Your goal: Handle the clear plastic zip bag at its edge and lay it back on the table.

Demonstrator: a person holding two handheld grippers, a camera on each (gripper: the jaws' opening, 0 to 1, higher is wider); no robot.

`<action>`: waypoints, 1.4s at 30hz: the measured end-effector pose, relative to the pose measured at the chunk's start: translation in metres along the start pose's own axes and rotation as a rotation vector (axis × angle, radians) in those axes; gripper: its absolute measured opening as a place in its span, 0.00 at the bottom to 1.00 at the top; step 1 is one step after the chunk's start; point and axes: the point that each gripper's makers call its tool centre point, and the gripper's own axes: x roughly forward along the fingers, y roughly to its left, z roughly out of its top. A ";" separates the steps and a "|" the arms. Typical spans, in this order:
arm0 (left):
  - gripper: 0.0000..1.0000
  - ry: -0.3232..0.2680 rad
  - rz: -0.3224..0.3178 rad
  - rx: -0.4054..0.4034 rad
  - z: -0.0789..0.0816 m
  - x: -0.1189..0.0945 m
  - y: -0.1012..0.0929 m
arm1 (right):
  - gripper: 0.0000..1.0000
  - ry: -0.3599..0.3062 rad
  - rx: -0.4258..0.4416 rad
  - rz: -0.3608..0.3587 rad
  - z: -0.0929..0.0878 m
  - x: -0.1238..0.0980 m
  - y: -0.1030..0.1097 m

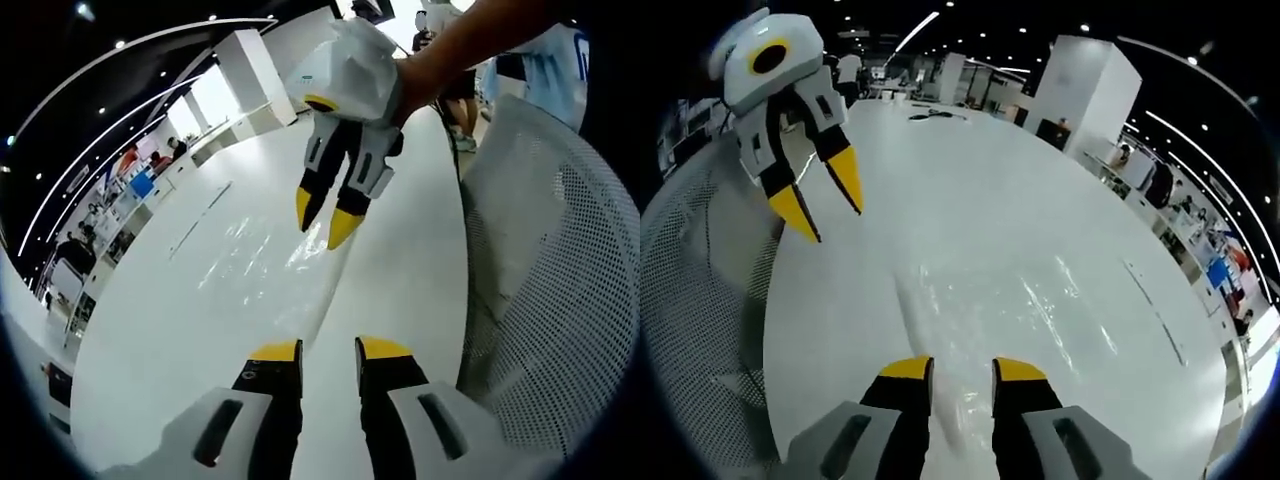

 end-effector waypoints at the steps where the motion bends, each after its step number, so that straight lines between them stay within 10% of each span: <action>1: 0.19 -0.001 0.001 -0.001 0.001 0.000 0.000 | 0.22 -0.006 0.007 0.000 0.001 -0.002 0.000; 42: 0.46 -0.034 0.060 -0.179 0.001 -0.001 0.014 | 0.57 -0.158 0.208 -0.103 0.004 -0.037 -0.005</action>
